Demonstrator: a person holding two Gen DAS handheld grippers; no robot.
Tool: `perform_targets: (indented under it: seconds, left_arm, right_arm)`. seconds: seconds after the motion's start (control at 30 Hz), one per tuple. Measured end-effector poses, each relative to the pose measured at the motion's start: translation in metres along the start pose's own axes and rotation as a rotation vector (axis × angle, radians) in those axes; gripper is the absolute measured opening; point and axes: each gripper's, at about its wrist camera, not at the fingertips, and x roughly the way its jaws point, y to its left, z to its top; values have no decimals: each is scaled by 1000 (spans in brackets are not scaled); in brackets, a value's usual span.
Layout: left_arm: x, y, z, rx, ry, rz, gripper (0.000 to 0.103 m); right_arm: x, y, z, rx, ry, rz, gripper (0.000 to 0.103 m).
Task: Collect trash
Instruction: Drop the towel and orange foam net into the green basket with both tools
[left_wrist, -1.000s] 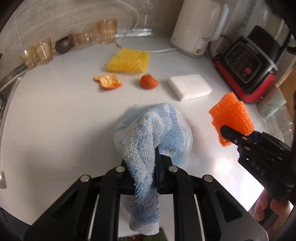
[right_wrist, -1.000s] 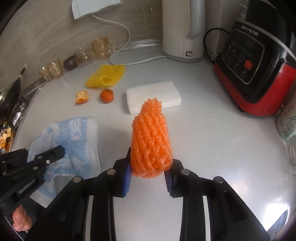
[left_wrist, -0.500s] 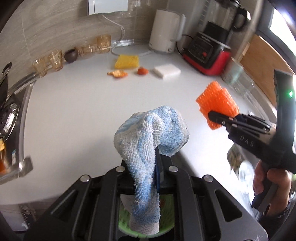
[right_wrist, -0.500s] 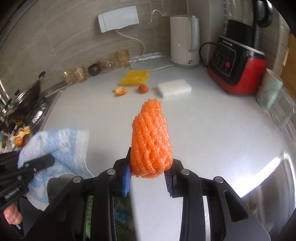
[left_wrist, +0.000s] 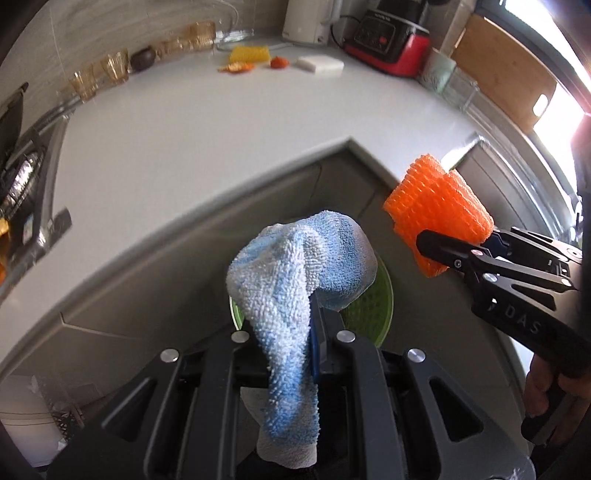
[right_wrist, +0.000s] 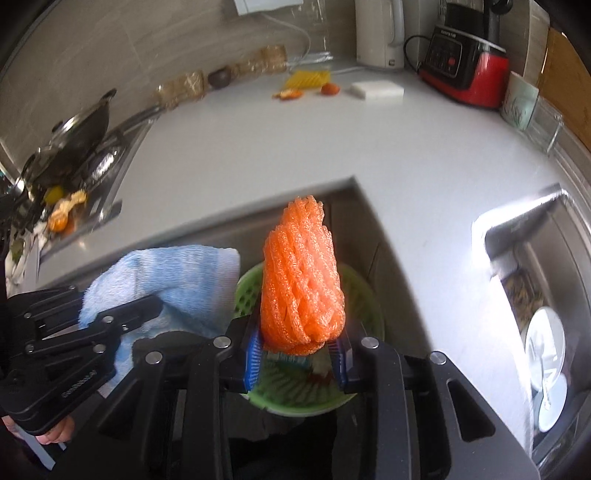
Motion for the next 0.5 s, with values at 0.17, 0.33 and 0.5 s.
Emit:
perform_targets:
  seconds: [0.17,0.33,0.5]
  left_arm:
    - [10,-3,-11,19,23,-10,13]
    - [19,-9,-5,33,31,-22,13]
    - [35,-13,0,30,82,-35,28]
  right_arm:
    - [-4,6,-8,5,3,-17,31]
    - [-9,-3,-7,17,-4,-35,31]
    - [-8,-18,-5,27,1,-48,31]
